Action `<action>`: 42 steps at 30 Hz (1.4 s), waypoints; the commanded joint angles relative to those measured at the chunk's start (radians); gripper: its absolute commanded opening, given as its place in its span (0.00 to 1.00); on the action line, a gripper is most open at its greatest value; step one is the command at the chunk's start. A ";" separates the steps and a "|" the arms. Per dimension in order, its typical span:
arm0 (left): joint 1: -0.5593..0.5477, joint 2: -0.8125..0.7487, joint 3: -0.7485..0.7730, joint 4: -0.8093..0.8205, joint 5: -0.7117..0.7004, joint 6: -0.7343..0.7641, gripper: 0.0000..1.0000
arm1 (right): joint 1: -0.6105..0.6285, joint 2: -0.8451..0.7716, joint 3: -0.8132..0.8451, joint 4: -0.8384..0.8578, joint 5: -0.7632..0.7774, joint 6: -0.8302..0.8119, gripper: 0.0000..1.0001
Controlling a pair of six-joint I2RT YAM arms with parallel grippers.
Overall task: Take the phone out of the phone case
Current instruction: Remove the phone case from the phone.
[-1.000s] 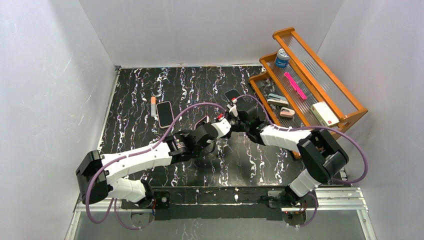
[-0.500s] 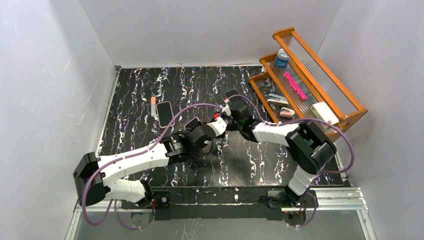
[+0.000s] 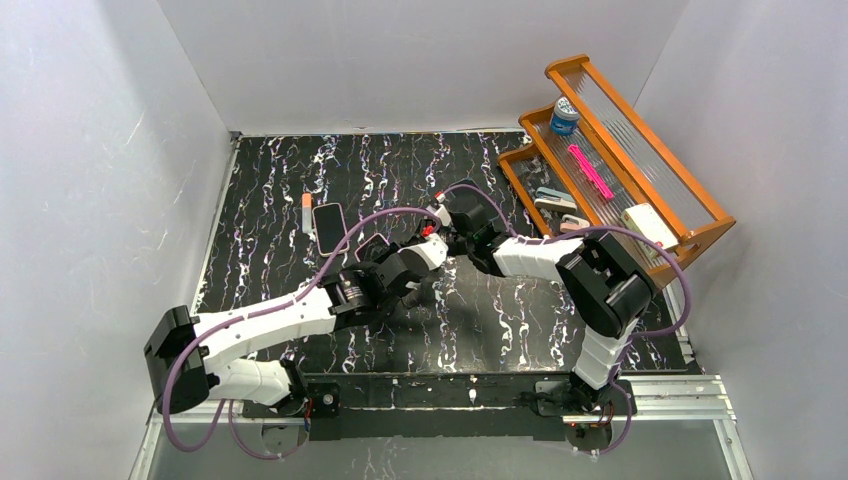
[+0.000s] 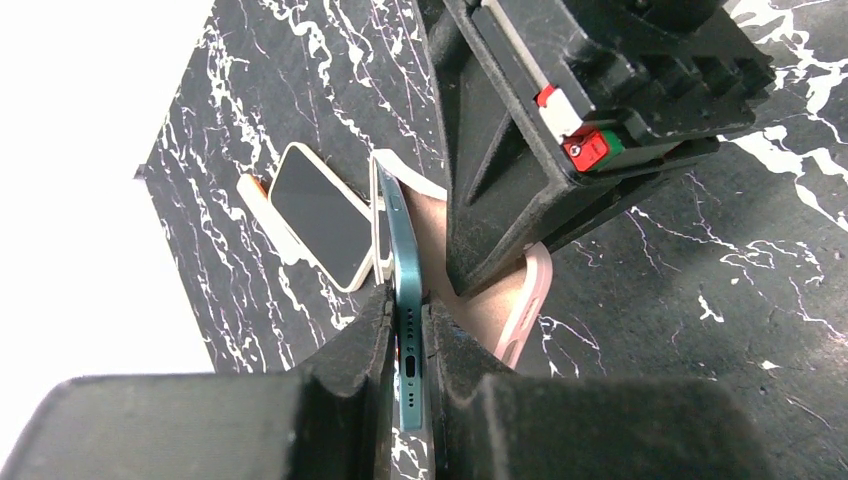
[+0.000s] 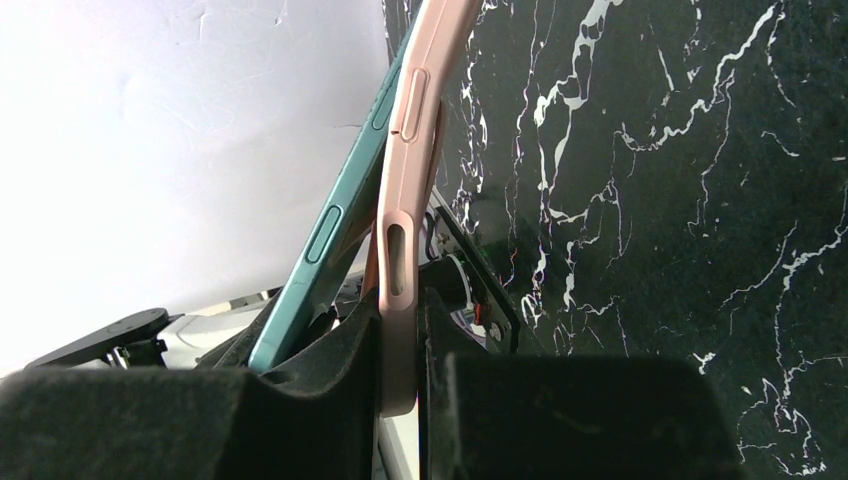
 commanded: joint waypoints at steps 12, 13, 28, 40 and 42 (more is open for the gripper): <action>-0.057 -0.054 -0.011 0.103 0.052 0.020 0.16 | -0.039 -0.048 -0.058 0.099 0.194 0.015 0.01; -0.057 -0.051 -0.014 0.107 0.051 0.020 0.19 | -0.040 -0.056 -0.062 0.106 0.189 0.018 0.01; -0.051 -0.018 -0.023 0.121 -0.011 0.022 0.57 | -0.040 -0.166 -0.101 0.141 0.151 0.031 0.01; 0.172 -0.152 0.019 0.120 0.322 -0.109 0.70 | -0.040 -0.178 -0.105 0.069 0.139 -0.021 0.01; 0.179 -0.146 0.019 0.117 0.333 -0.105 0.71 | -0.040 -0.180 -0.104 0.053 0.143 -0.021 0.01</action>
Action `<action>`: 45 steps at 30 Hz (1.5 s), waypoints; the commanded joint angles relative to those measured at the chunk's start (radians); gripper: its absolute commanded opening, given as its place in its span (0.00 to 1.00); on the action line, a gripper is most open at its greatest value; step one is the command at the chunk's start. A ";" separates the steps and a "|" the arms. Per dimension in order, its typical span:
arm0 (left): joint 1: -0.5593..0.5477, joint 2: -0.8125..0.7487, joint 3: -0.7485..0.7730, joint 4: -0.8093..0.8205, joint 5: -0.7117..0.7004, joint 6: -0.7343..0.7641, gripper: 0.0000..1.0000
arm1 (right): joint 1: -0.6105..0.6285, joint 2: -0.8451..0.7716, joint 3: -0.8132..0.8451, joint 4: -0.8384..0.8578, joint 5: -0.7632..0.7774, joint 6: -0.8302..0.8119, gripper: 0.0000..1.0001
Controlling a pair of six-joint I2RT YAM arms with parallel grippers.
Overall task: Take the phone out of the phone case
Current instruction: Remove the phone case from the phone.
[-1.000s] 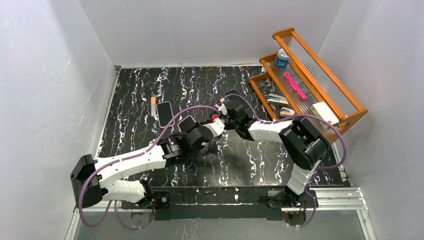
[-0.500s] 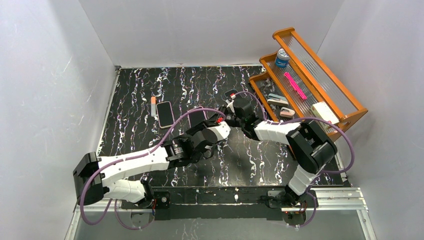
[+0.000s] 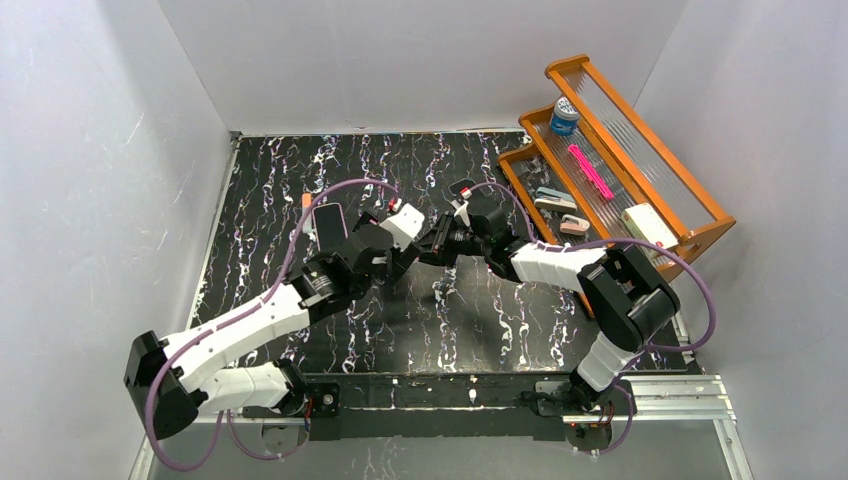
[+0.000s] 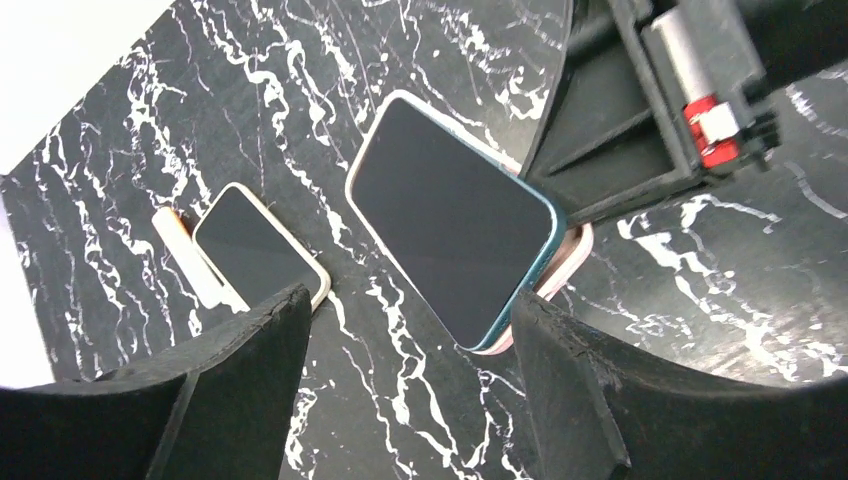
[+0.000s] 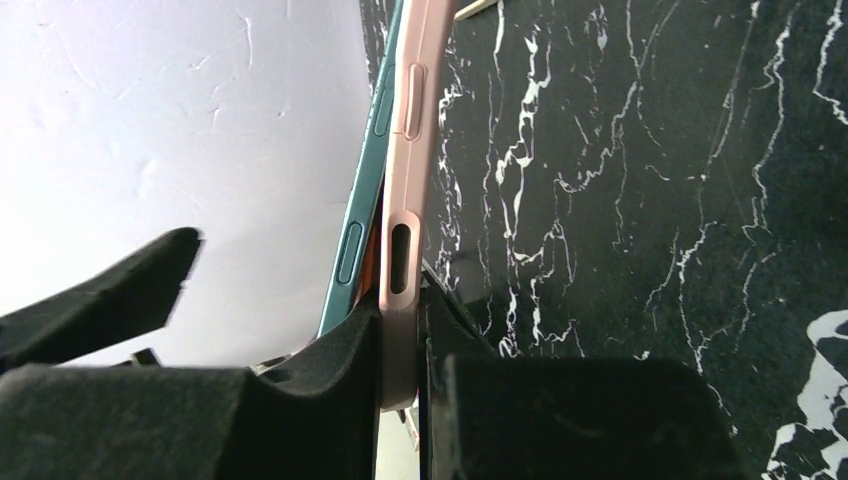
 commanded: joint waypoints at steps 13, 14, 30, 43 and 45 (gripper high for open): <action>0.033 0.067 0.058 0.011 0.162 -0.038 0.73 | 0.005 -0.071 0.009 0.003 -0.006 -0.033 0.01; 0.033 0.070 0.058 0.012 0.157 -0.037 0.73 | 0.004 -0.071 0.008 0.006 -0.007 -0.031 0.01; 0.040 0.077 0.045 0.010 0.080 -0.018 0.71 | 0.009 -0.076 0.002 0.026 -0.024 -0.025 0.01; 0.040 0.132 0.036 -0.004 0.041 0.031 0.67 | 0.021 -0.088 0.006 0.042 -0.046 -0.025 0.01; 0.039 0.145 0.036 -0.003 0.034 0.034 0.66 | 0.028 -0.086 0.010 0.045 -0.057 -0.024 0.01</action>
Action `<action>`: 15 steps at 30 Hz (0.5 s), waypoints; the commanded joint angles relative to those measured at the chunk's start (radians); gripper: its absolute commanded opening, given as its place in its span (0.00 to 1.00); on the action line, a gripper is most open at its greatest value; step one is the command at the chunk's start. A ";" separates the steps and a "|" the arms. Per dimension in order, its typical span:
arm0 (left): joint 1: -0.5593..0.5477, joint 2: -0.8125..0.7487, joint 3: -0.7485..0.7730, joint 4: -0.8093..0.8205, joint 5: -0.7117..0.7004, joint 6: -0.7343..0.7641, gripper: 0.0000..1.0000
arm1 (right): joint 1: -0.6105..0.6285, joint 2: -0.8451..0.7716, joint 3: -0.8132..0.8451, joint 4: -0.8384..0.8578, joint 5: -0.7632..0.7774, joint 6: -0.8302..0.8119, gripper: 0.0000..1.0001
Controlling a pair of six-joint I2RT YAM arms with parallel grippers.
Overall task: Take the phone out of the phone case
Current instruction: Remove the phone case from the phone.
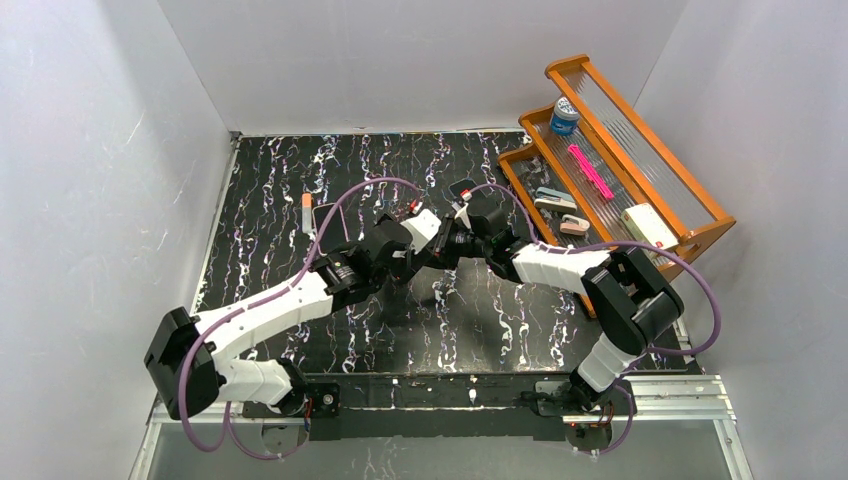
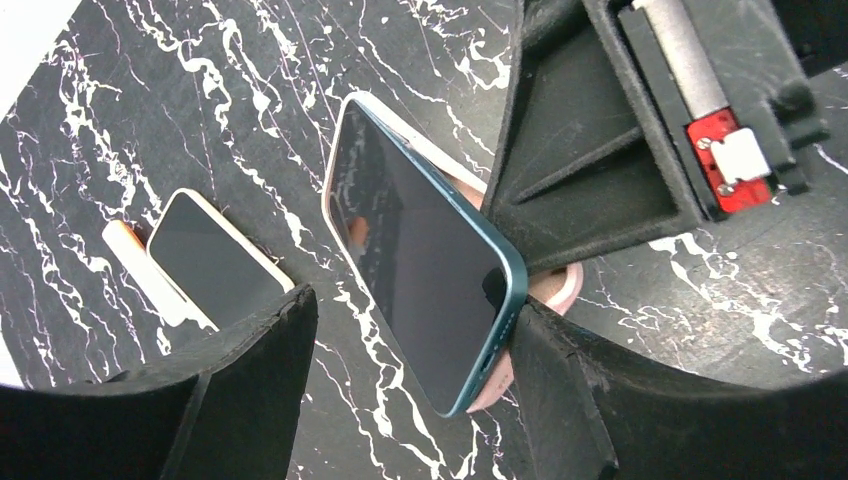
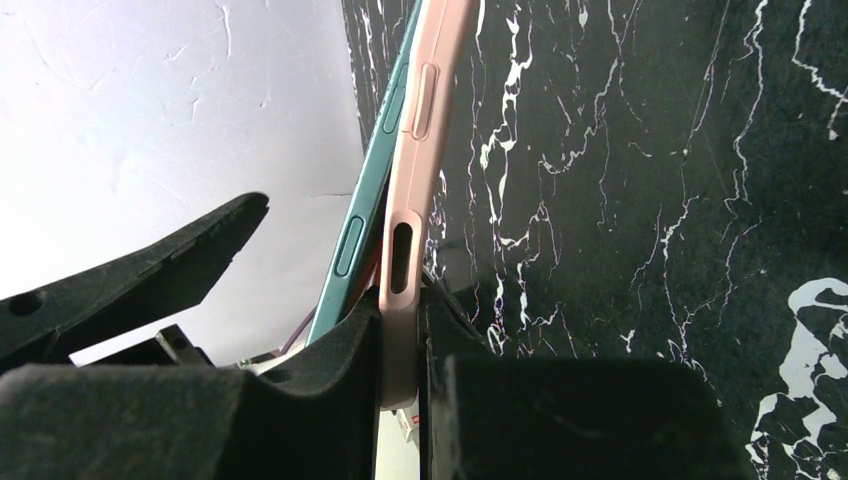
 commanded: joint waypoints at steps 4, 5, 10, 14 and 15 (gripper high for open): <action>-0.012 0.070 0.007 -0.027 -0.092 0.028 0.64 | 0.031 -0.071 0.018 0.121 -0.064 0.006 0.01; -0.015 0.080 0.008 -0.030 -0.105 0.028 0.64 | 0.032 -0.076 0.020 0.121 -0.062 0.006 0.01; -0.020 0.108 0.016 -0.033 -0.137 0.025 0.47 | 0.038 -0.093 0.017 0.107 -0.043 -0.004 0.01; -0.025 0.108 0.017 -0.036 -0.129 0.022 0.24 | 0.039 -0.092 0.006 0.107 -0.033 -0.006 0.01; -0.026 0.106 0.016 -0.036 -0.129 0.022 0.19 | 0.039 -0.091 0.002 0.110 -0.033 -0.005 0.01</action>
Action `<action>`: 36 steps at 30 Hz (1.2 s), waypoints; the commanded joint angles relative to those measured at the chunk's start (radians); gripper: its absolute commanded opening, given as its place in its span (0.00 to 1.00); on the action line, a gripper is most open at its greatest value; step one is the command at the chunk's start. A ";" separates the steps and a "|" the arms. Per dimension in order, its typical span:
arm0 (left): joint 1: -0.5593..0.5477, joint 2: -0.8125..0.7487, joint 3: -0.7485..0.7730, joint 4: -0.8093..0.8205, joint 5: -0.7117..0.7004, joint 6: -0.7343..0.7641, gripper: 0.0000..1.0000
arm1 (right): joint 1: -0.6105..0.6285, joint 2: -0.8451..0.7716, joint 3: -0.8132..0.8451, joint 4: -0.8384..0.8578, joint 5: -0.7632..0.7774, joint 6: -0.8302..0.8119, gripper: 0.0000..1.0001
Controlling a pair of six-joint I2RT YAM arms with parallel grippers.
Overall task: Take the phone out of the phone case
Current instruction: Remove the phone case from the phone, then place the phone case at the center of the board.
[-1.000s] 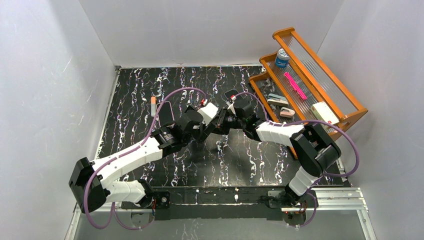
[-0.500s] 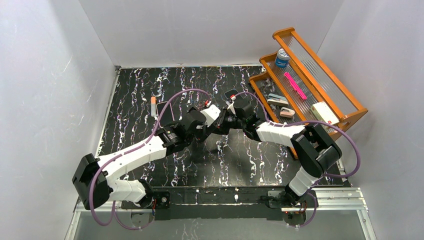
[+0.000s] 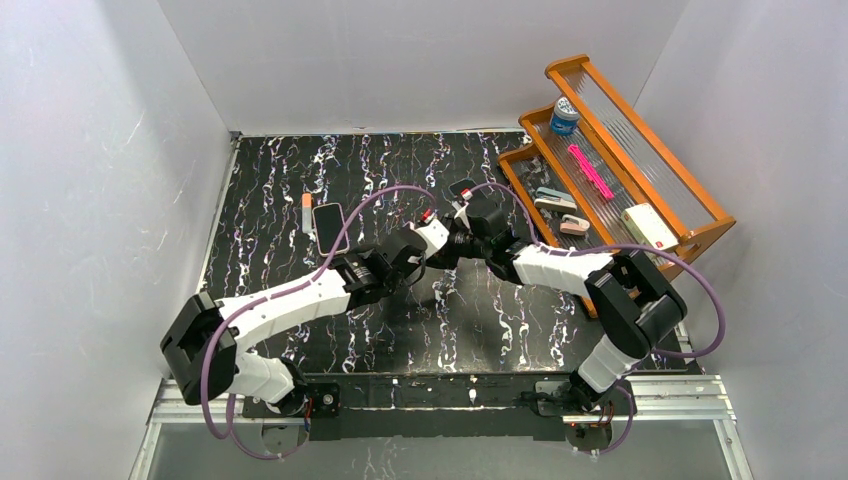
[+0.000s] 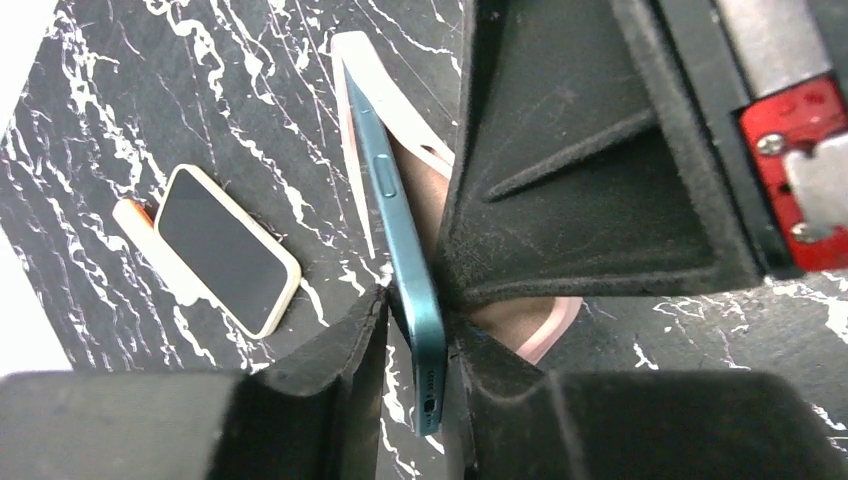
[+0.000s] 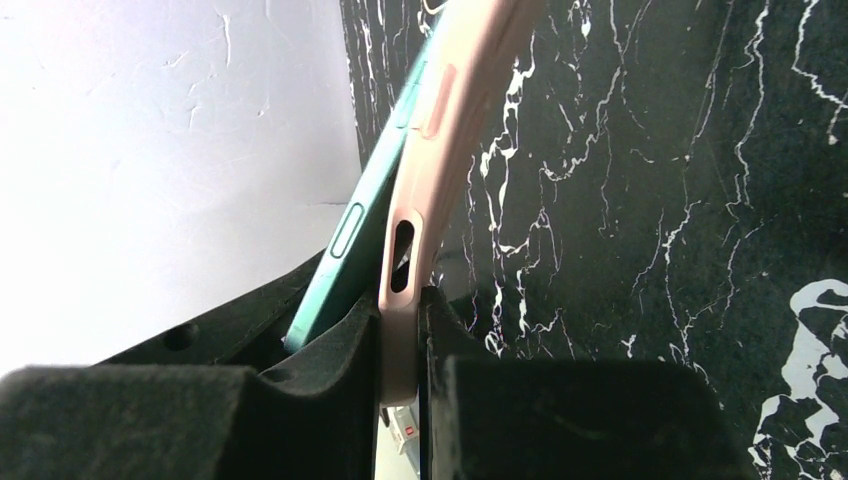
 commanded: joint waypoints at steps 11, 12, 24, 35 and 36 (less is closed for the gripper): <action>0.007 -0.126 0.002 -0.006 -0.096 -0.017 0.00 | 0.009 -0.066 -0.051 0.033 0.028 -0.059 0.01; 0.014 -0.141 0.000 -0.002 -0.108 -0.017 0.00 | 0.008 -0.064 -0.061 0.033 0.026 -0.063 0.01; 0.107 -0.181 0.003 0.003 -0.229 -0.029 0.00 | 0.007 -0.074 -0.132 -0.006 -0.002 -0.095 0.01; 0.110 -0.204 -0.034 0.034 -0.080 0.023 0.00 | -0.055 -0.171 -0.246 -0.036 0.140 -0.114 0.01; 0.107 -0.202 -0.041 0.039 -0.067 0.034 0.00 | -0.061 -0.179 -0.257 -0.036 0.163 -0.116 0.01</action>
